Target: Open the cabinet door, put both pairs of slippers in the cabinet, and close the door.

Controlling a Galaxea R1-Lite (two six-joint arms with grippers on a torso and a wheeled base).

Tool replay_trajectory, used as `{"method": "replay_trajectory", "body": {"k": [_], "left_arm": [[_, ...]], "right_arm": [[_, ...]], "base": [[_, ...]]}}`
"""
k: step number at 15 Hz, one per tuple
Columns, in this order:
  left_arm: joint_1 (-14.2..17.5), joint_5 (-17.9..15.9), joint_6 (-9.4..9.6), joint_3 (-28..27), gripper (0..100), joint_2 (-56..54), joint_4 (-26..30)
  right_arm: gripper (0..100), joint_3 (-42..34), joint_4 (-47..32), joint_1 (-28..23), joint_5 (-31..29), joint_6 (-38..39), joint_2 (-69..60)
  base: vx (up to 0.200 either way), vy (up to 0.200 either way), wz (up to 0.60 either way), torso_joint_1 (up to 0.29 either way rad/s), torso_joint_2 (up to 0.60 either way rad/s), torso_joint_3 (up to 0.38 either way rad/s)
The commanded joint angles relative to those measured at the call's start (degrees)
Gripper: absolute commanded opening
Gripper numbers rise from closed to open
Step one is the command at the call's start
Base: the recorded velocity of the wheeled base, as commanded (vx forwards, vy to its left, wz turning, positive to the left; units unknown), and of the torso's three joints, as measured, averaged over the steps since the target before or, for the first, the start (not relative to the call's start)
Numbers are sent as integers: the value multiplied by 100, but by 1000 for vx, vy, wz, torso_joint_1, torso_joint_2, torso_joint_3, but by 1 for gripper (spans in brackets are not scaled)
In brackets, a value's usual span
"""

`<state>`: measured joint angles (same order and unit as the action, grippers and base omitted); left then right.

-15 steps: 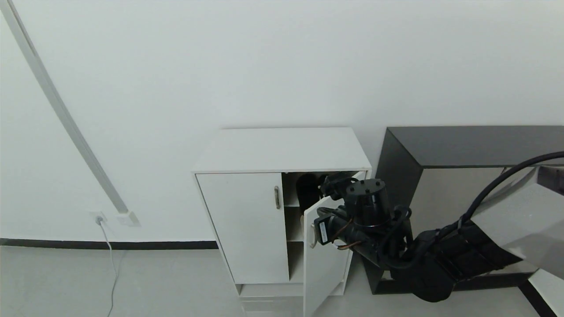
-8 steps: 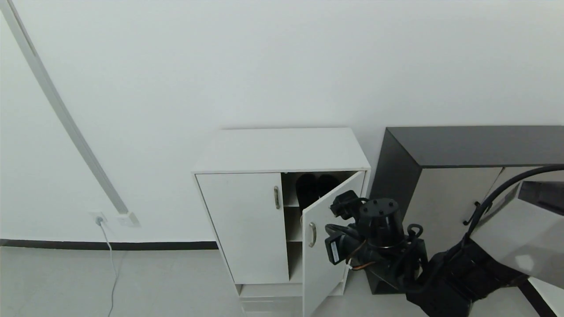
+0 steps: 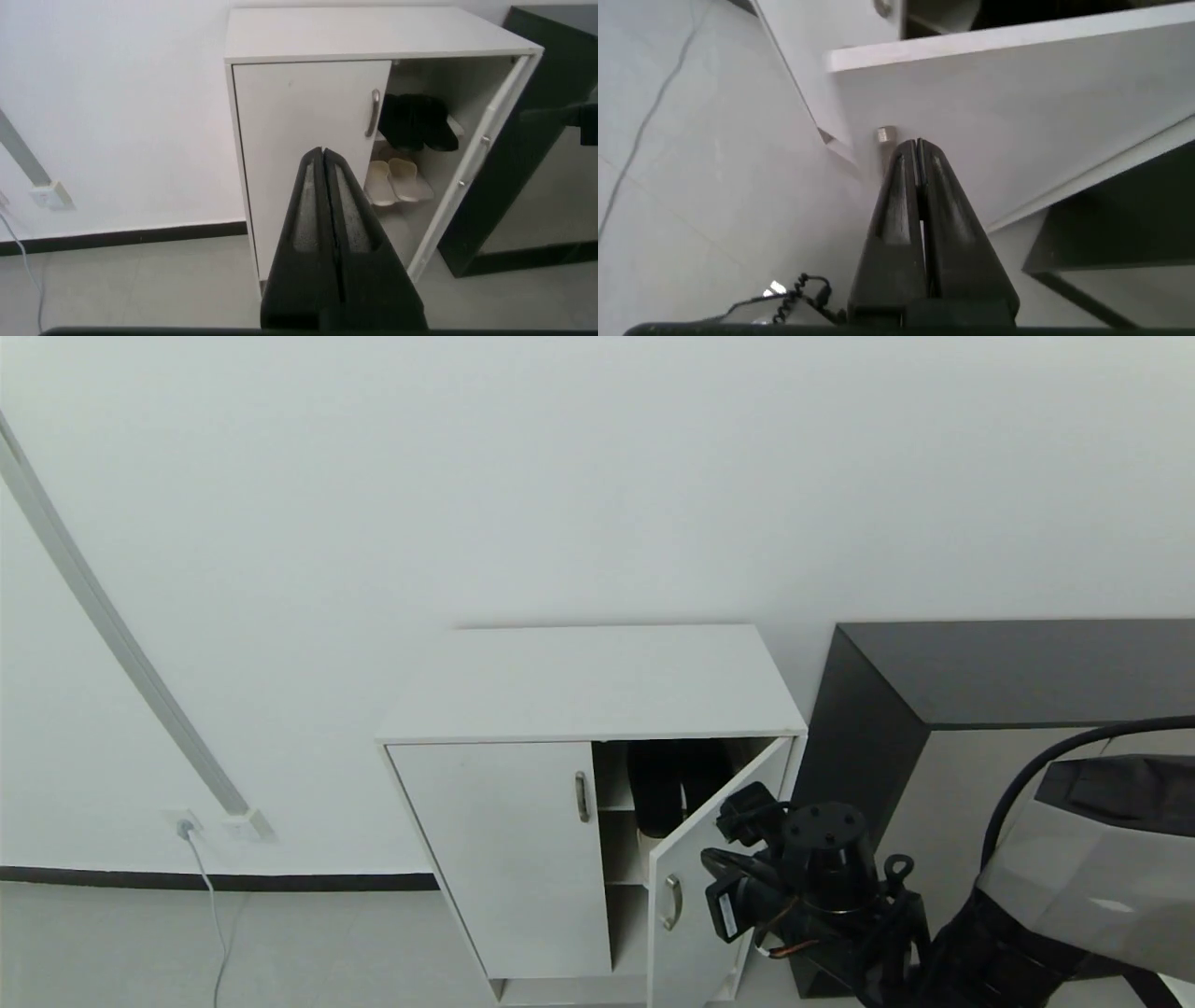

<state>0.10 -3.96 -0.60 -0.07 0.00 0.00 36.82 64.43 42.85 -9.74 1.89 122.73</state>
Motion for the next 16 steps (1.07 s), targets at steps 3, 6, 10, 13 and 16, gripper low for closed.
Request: {"method": "replay_trajectory", "body": {"k": [3, 6, 10, 13, 16], "left_arm": [[-1, 1, -2, -1, 0, 9, 0], [-1, 1, -2, -1, 0, 9, 0], [-1, 1, -2, -1, 0, 9, 0], [-1, 1, -2, -1, 0, 9, 0], [-1, 1, 7, -1, 0, 0, 0]], "right_arm": [[0, 133, 44, -57, 7, -4, 330], [0, 458, 44, -172, 7, 4, 585], [0, 1056, 35, -409, 16, 4, 989], [0, 1548, 17, -550, 16, 4, 1332], [0, 1943, 0, -638, 16, 4, 1534]], "base": [[0, 0, 0, 0, 0, 0], [0, 0, 0, 0, 0, 0], [0, 0, 0, 0, 0, 0], [0, 0, 0, 0, 0, 0], [0, 0, 0, 0, 0, 0]]}}
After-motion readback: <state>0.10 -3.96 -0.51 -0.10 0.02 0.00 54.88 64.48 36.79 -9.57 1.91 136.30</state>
